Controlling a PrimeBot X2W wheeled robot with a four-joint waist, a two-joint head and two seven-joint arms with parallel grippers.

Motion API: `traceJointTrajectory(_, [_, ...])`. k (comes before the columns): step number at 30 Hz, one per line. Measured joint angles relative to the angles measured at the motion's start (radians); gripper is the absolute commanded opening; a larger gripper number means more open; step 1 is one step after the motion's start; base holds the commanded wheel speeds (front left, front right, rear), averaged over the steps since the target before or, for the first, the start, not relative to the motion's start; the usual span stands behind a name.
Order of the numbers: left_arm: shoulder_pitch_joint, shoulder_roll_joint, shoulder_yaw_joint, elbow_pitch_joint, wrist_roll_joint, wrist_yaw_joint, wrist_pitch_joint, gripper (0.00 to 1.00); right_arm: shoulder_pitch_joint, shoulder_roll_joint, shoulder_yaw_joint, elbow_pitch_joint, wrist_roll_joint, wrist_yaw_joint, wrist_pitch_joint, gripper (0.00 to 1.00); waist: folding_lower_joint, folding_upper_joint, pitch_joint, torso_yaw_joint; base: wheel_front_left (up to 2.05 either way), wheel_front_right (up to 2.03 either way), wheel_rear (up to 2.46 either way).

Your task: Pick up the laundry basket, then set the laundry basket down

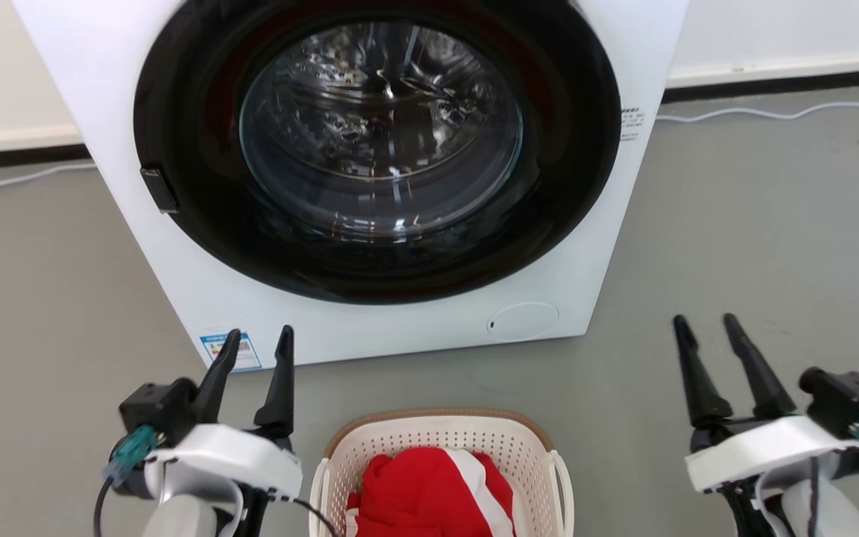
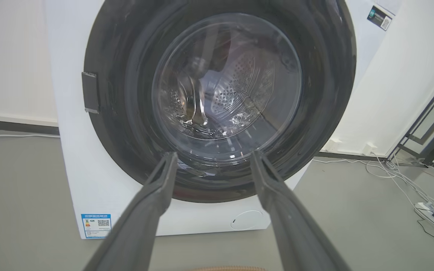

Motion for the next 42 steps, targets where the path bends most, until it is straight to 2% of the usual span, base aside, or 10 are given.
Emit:
traceJointTrajectory(3, [0.037,0.000,0.015,-0.055,0.016,0.000,0.000,1.00,0.025,0.009,-0.050,-0.034,-0.027,0.000,0.000,1.00,0.0000,0.0000,-0.012,-0.004,0.00,0.00,0.00])
traceJointTrajectory(10, [0.103,-0.001,0.044,-0.115,0.036,0.000,0.000,1.00,0.064,0.014,-0.079,-0.056,-0.058,0.000,0.000,1.00,0.0000,0.0000,-0.024,-0.009,0.00,0.00,0.00])
traceJointTrajectory(42, [0.123,-0.003,0.061,-0.107,0.023,0.000,0.000,1.00,0.077,0.027,-0.085,-0.073,-0.084,0.000,0.000,1.00,0.0000,0.0000,-0.022,-0.009,0.00,0.00,0.00])
